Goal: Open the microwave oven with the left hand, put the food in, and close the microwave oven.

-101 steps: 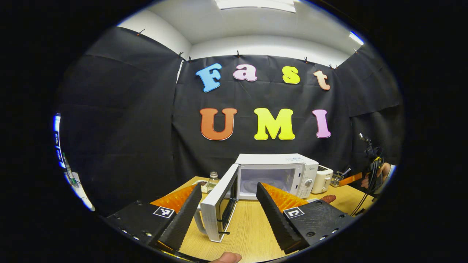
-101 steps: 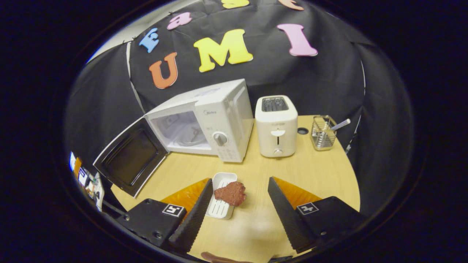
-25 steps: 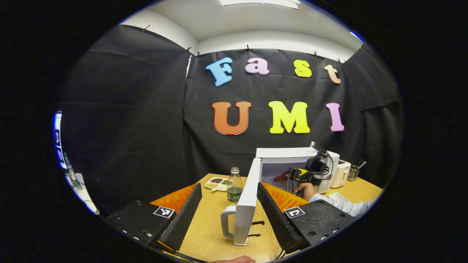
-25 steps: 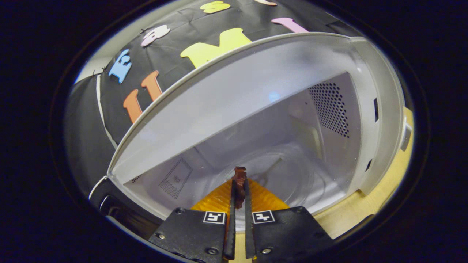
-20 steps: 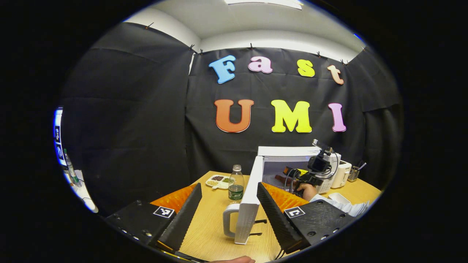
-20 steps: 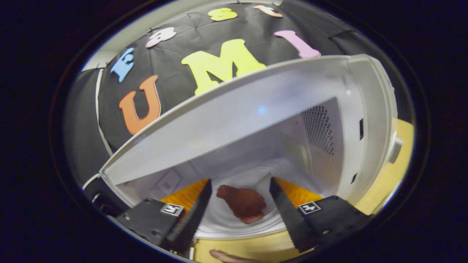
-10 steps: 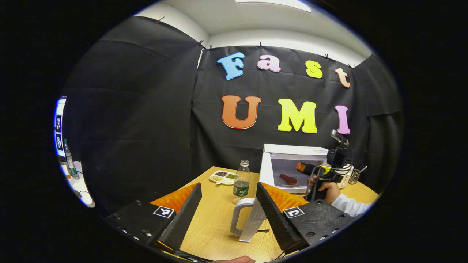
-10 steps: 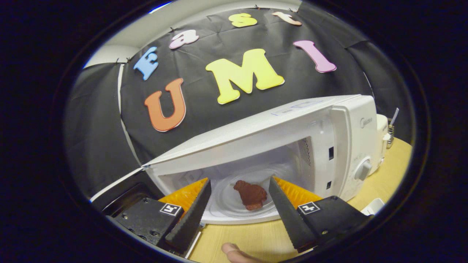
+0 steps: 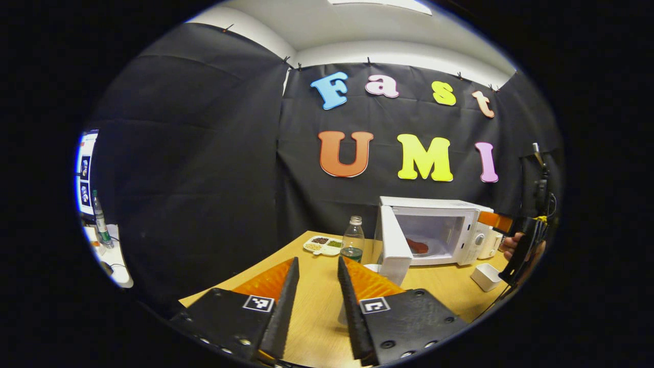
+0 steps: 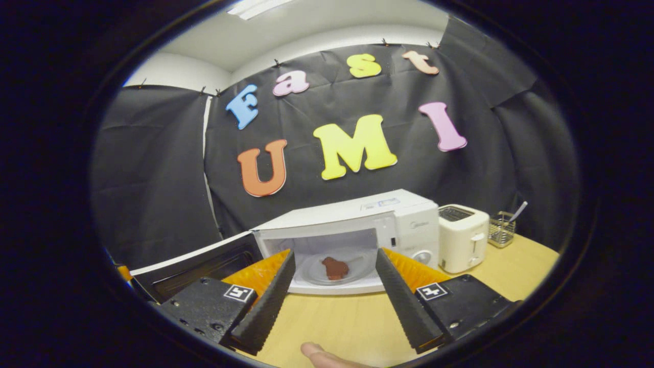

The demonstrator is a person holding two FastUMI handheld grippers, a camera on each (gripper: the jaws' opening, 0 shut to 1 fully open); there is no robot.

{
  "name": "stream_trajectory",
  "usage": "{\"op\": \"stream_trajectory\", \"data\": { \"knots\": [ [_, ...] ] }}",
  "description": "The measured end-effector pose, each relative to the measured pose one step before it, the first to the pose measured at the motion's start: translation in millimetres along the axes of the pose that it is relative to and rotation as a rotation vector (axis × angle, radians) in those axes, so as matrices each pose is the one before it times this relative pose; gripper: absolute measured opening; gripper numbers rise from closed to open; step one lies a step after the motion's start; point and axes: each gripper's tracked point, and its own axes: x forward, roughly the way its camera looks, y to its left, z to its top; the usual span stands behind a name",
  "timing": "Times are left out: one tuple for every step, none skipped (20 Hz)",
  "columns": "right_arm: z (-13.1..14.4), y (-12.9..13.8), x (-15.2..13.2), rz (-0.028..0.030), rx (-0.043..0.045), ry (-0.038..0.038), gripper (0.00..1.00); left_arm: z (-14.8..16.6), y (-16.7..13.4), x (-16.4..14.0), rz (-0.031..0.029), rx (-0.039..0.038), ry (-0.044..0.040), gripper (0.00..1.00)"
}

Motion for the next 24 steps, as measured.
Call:
{"op": "stream_trajectory", "data": {
  "knots": [
    [7.22, -11.00, -18.87, -0.01145, -0.00664, -0.02032, 1.00, -3.03, 0.41, 2.94, -0.00137, -0.00526, -0.00254, 0.33],
    [6.26, -11.19, -17.71, -0.01105, -0.00762, -0.01441, 1.00, -1.80, -2.73, 1.02, -0.00875, -0.01079, 0.00294, 0.27],
    [5.90, -10.87, -16.65, -0.01102, -0.00676, -0.00989, 1.00, -2.08, -0.83, -0.54, 0.00064, -0.00309, -0.00408, 0.13],
    [3.24, -11.54, -15.92, -0.01367, -0.00503, 0.00246, 1.00, -4.09, 2.08, 3.69, 0.01308, 0.00995, 0.00228, 0.08],
    [3.40, -12.07, -16.15, -0.01331, -0.00442, 0.00174, 1.00, -2.65, 2.94, -0.26, 0.01324, 0.01695, 0.00057, 0.07],
    [7.87, -9.46, -15.97, -0.00847, 0.00158, -0.00928, 1.00, -0.91, -0.53, 0.85, 0.00206, 0.01404, -0.00617, 0.07],
    [7.35, -7.70, -14.53, -0.00126, -0.00142, -0.01218, 0.89, 0.92, -2.92, 0.02, -0.00741, 0.00374, -0.00629, 0.07],
    [9.21, -4.59, -18.55, 0.00120, -0.00216, -0.01841, 0.89, -6.13, -4.57, 2.65, -0.01357, 0.00013, 0.01104, 0.07],
    [7.56, -6.73, -11.86, -0.00525, -0.01197, -0.01286, 0.89, -6.37, -1.14, 2.51, -0.00522, 0.00171, 0.01690, 0.07],
    [3.64, -6.94, -9.44, -0.01072, -0.01842, -0.00510, 1.00, -4.91, -1.20, 2.38, -0.00172, 0.00096, 0.01043, 0.07],
    [3.85, -4.96, -7.73, -0.00605, -0.01590, -0.00784, 1.00, -2.02, -3.79, 4.79, -0.01200, 0.00825, 0.01391, 0.07],
    [5.22, -3.20, -6.15, -0.00562, -0.01071, -0.01153, 1.00, -2.69, 1.59, 4.11, 0.00483, 0.00688, 0.00572, 0.07],
    [4.60, -3.35, -6.01, -0.00223, -0.00183, -0.01048, 0.89, -5.98, -0.54, 4.12, -0.00064, 0.00148, 0.02001, 0.07],
    [0.50, -0.36, -4.43, 0.00732, -0.00137, -0.00285, 1.00, -2.83, 0.85, 3.62, 0.00132, -0.00085, 0.00724, 0.07],
    [0.64, -0.62, -3.09, 0.00919, 0.00143, 0.00038, 1.00, -1.60, 0.44, 5.26, -0.00352, 0.00059, 0.00622, 0.07],
    [0.06, -2.74, -2.21, 0.00175, 0.00334, 0.00272, 1.00, -2.37, -0.18, 4.40, -0.00568, -0.00389, 0.01111, 0.07],
    [1.52, -3.17, -1.42, -0.00279, 0.00161, -0.00220, 1.00, -2.37, -1.42, 2.91, -0.00910, -0.00823, 0.01017, 0.07],
    [1.84, -3.07, -0.64, -0.00529, 0.00072, -0.00354, 1.00, 1.41, 0.56, 1.18, -0.00138, -0.00084, -0.00372, 0.07],
    [-0.18, -3.13, -1.02, -0.00681, 0.00133, 0.00231, 1.00, 0.12, -1.08, 0.77, -0.00401, -0.00169, 0.00034, 0.07],
    [-0.21, -1.08, 0.14, -0.00242, 0.00531, 0.00207, 1.00, 1.08, -1.82, -1.07, -0.00556, -0.00015, -0.00540, 0.07],
    [1.35, 0.66, -0.08, 0.00436, 0.00779, -0.00067, 1.00, 0.88, -2.67, -0.90, -0.00678, -0.00071, -0.00339, 0.07],
    [-0.12, 0.66, 0.14, 0.00358, 0.00660, 0.00380, 1.00, -1.95, -3.53, -0.96, -0.01075, 0.00423, -0.00012, 0.07],
    [-1.09, 0.12, -0.20, 0.00251, 0.00488, 0.00511, 1.00, 2.72, -5.62, -1.20, -0.01780, 0.00168, -0.01595, 0.07],
    [0.43, 0.85, -0.02, 0.00408, 0.00248, 0.00100, 1.00, 1.57, -6.78, 0.42, -0.02516, -0.00076, -0.01424, 0.07]
  ]
}}
